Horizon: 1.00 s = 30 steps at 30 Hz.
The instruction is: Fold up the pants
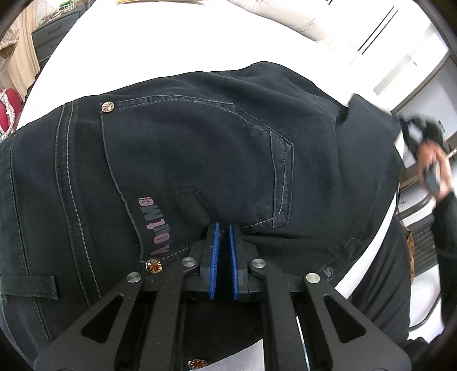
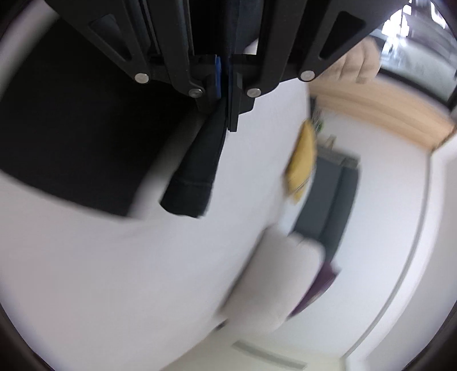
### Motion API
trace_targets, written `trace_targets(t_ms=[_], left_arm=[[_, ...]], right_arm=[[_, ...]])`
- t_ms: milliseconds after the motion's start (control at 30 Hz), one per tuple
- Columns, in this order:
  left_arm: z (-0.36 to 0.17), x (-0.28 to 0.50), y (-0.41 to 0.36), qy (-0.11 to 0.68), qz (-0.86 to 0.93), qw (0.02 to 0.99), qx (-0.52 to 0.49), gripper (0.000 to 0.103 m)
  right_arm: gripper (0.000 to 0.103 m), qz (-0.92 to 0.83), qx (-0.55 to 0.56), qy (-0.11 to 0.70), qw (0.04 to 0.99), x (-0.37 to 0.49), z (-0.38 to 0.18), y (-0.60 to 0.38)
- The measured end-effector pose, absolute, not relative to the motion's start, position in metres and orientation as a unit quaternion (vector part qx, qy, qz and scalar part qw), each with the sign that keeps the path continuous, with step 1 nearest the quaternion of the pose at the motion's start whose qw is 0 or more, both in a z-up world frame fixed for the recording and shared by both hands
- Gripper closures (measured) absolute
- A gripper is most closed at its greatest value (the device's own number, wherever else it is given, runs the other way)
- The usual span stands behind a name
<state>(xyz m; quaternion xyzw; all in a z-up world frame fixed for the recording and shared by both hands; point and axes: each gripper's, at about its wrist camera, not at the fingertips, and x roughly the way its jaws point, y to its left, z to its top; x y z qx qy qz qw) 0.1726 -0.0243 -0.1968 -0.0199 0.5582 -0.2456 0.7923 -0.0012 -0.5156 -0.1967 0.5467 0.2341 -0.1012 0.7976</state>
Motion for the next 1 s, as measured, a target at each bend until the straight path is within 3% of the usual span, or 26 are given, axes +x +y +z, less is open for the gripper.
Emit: trace_targets(t_ms=[233, 433, 567, 1000], left_arm=[[-0.194, 0.182, -0.016, 0.573, -0.241, 0.782, -0.049, 0.096], [-0.191, 0.185, -0.018, 0.575, -0.231, 0.783, -0.048, 0.096], [-0.189, 0.185, -0.012, 0.58, -0.23, 0.778, -0.074, 0.096], [-0.187, 0.187, -0.002, 0.58, -0.233, 0.776, -0.081, 0.096]], right_arm=[[0.1, -0.167, 0.632, 0.195, 0.732, -0.089, -0.266, -0.543], [0.092, -0.159, 0.647, 0.175, 0.725, -0.087, -0.263, -0.549], [0.098, -0.167, 0.655, 0.164, 0.718, -0.088, -0.263, -0.551], [0.1, -0.218, 0.643, 0.191, 0.709, -0.106, -0.258, -0.555]])
